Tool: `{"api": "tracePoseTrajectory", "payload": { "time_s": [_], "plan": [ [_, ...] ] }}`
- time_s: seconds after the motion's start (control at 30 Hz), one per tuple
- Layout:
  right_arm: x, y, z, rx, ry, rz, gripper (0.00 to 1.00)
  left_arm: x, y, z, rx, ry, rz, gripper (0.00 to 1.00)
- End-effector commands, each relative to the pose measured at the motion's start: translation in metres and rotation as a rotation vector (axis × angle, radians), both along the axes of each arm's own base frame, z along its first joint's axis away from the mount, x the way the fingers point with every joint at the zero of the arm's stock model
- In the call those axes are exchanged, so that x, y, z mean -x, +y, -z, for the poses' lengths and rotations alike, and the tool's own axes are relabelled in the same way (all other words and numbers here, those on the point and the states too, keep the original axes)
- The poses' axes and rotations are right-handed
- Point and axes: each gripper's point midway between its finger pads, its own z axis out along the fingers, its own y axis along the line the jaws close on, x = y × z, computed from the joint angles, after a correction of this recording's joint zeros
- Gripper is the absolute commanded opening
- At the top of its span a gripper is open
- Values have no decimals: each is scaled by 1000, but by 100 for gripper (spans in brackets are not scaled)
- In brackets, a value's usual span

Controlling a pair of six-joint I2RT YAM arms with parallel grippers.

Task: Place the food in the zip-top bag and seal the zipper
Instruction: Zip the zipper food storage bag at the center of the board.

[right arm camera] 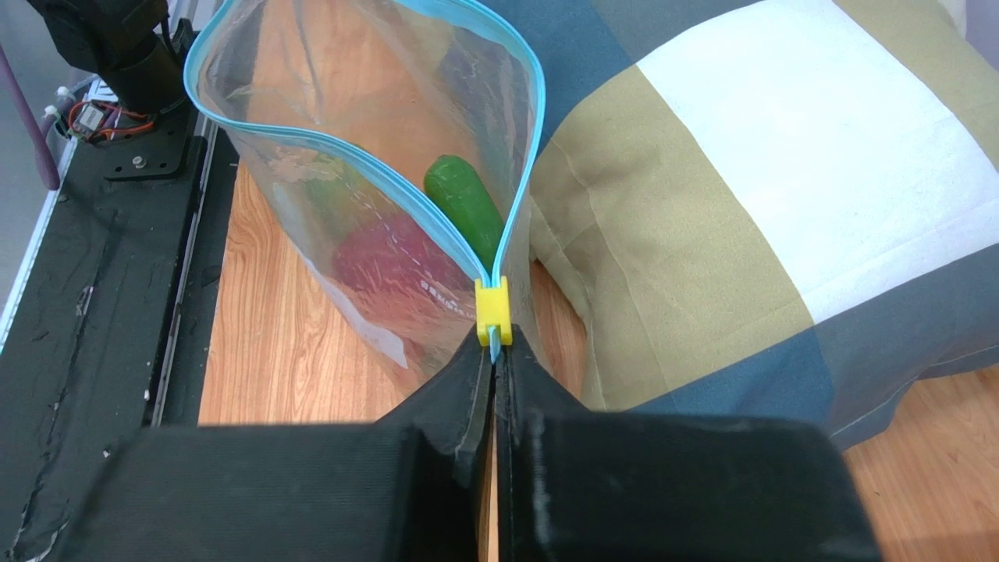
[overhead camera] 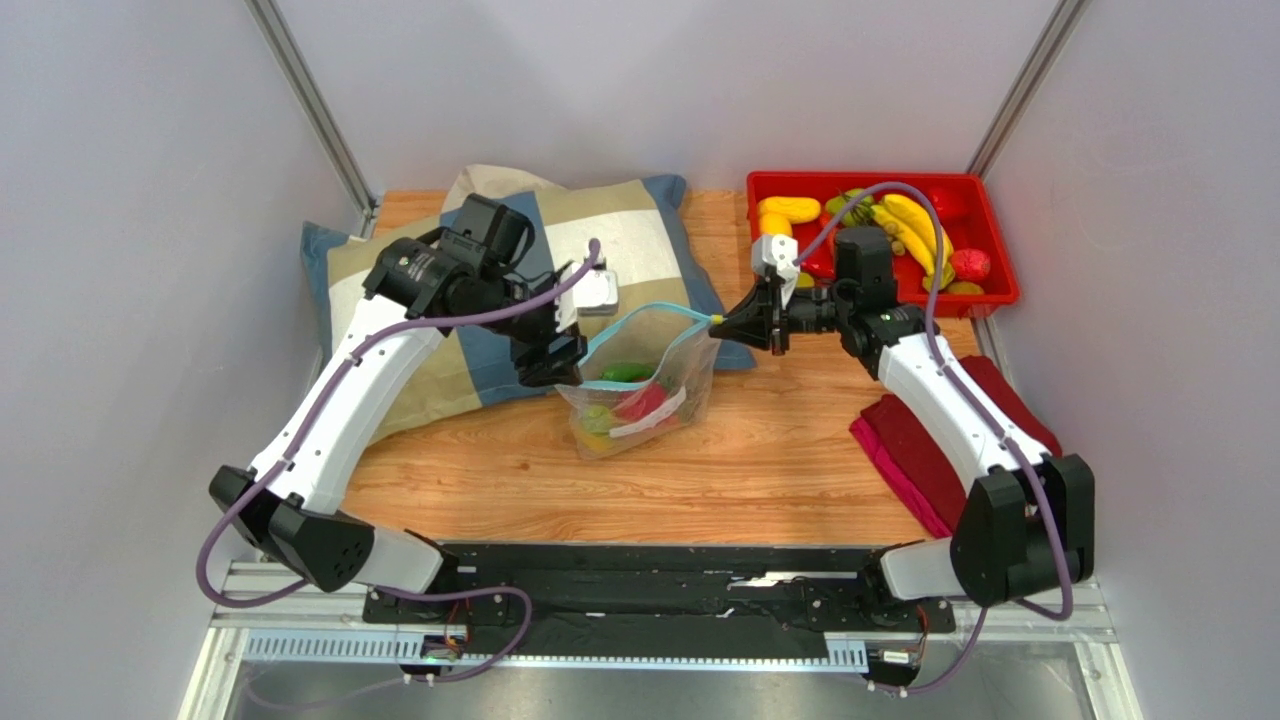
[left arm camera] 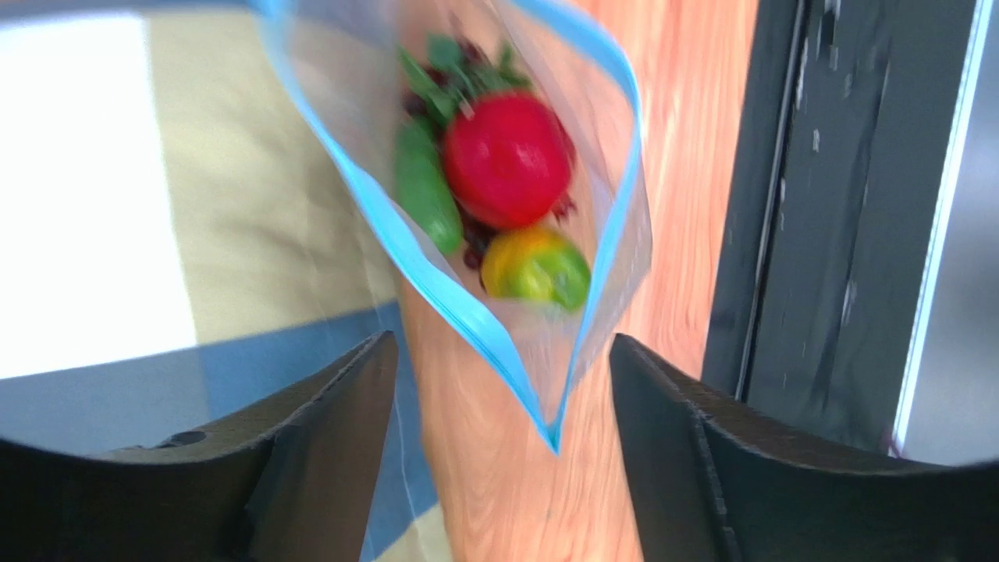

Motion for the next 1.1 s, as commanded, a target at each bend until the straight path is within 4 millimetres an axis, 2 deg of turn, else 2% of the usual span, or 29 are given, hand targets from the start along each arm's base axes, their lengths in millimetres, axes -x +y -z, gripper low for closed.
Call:
{"api": "tracePoseTrajectory", "payload": {
  "time_s": [0.0,0.03,0.1,0.13,0.2,0.23,0.3,0.4,0.43,0.63,0.7,1.07],
  "plan": [
    [24,-3,-19,-10,-96,-30,0,-5,-32,-95,308,-120,-51,82],
    [27,-4,-20,-10,-99,-30,0,-10,-40,-103,339,-140,-45,89],
    [34,-2,-18,-4,-82,-37,0,-11,-50,-112,363,-162,-27,94],
    [37,-3,-20,-4,-89,-38,0,-11,-61,-115,376,-185,2,99],
    [43,-2,-18,0,-81,-43,0,-16,-71,-110,371,-201,0,99],
    [44,-2,-19,2,-84,-41,0,-20,-82,-110,382,-219,15,91],
    [48,-3,-17,7,-88,-33,0,-15,-99,-108,395,-217,63,84],
    [49,-4,-17,13,-84,-12,0,-10,-125,-101,413,-210,140,60],
    [51,-5,-15,14,-77,-10,0,-12,-134,-99,419,-216,154,57],
    [51,-7,-16,-4,-77,35,0,0,-169,-79,418,-226,256,54],
    [50,-7,-16,-3,-66,47,0,1,-175,-65,407,-208,264,53],
    [54,-8,-16,-14,-69,45,0,-6,-197,-36,396,-139,251,49]
  ]
}}
